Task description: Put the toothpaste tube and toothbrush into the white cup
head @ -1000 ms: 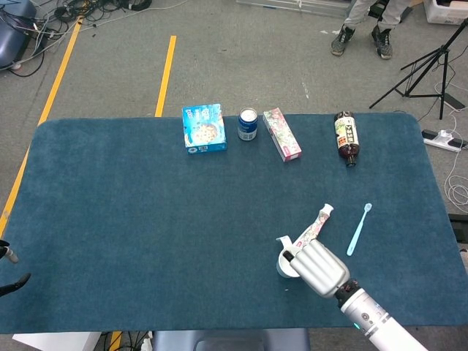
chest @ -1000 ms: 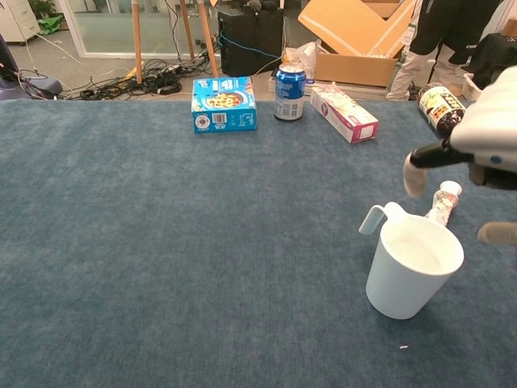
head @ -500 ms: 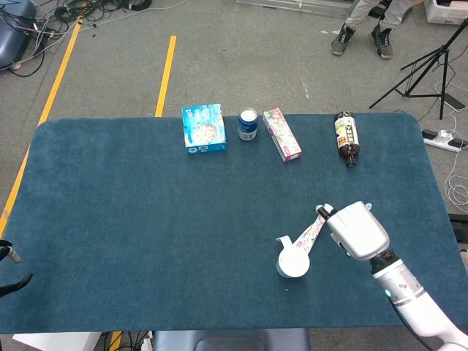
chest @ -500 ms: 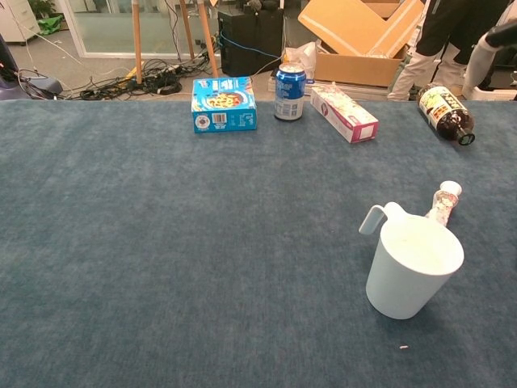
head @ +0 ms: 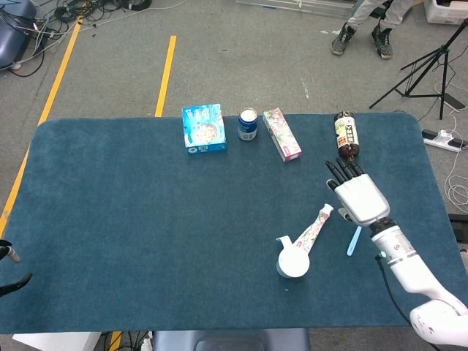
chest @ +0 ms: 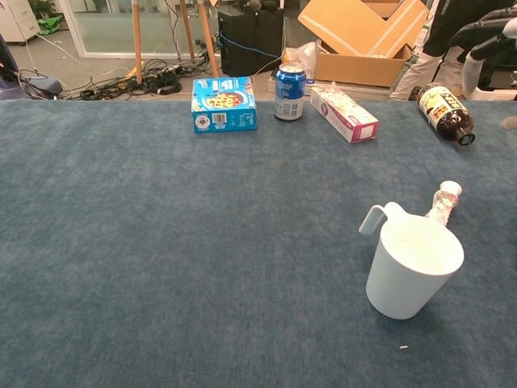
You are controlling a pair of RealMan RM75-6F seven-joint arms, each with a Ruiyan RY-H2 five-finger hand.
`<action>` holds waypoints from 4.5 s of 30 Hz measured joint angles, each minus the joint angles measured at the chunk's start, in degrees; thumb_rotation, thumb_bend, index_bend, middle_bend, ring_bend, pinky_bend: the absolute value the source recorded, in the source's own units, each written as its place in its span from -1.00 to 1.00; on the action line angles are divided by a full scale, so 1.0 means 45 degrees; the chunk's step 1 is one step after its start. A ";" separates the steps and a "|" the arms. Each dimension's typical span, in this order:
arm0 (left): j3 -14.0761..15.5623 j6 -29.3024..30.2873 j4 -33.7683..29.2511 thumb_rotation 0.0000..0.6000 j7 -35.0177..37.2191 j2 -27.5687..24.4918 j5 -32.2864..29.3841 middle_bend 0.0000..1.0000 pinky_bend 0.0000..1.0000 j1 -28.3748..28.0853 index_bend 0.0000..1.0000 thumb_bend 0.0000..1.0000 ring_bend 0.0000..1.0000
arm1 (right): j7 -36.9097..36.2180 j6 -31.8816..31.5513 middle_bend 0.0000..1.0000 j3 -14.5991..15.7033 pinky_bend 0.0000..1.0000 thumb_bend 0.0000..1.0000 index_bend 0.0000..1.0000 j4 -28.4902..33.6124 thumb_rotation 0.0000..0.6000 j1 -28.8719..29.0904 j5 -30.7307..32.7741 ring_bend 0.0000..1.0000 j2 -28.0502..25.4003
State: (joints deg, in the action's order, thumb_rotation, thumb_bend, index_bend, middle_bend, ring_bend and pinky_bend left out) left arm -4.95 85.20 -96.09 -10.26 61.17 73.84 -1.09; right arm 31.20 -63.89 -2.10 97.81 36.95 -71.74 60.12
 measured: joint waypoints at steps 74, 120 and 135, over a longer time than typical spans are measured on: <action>-0.0070 0.0053 -0.0257 1.00 -0.0082 -0.0148 -0.0351 -0.34 -0.18 0.0061 0.08 -0.79 -0.28 | 0.0933 0.4533 -0.97 0.0589 -0.87 -0.63 0.19 -0.5017 1.00 0.1475 0.2046 -1.00 0.4210; -0.0074 0.0036 -0.0233 1.00 -0.0220 -0.0088 -0.0428 -0.34 -0.18 0.0044 0.08 -0.79 -0.28 | -0.3075 0.1482 -0.95 -0.0810 -0.87 -0.60 0.29 0.2851 1.00 0.0084 -0.0517 -1.00 -0.1676; -0.0087 -0.0041 -0.0176 1.00 -0.0463 0.0014 -0.0563 -0.34 -0.18 -0.0018 0.08 -0.79 -0.28 | -0.5807 0.0772 -0.94 -0.0811 -0.87 -0.60 0.29 0.5348 1.00 -0.1047 -0.3007 -1.00 -0.4536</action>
State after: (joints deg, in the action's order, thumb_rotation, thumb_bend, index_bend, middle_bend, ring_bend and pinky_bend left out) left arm -5.34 85.02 -96.88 -12.34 61.24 71.31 -1.17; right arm 5.07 -60.42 -5.74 121.88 32.24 -85.27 39.71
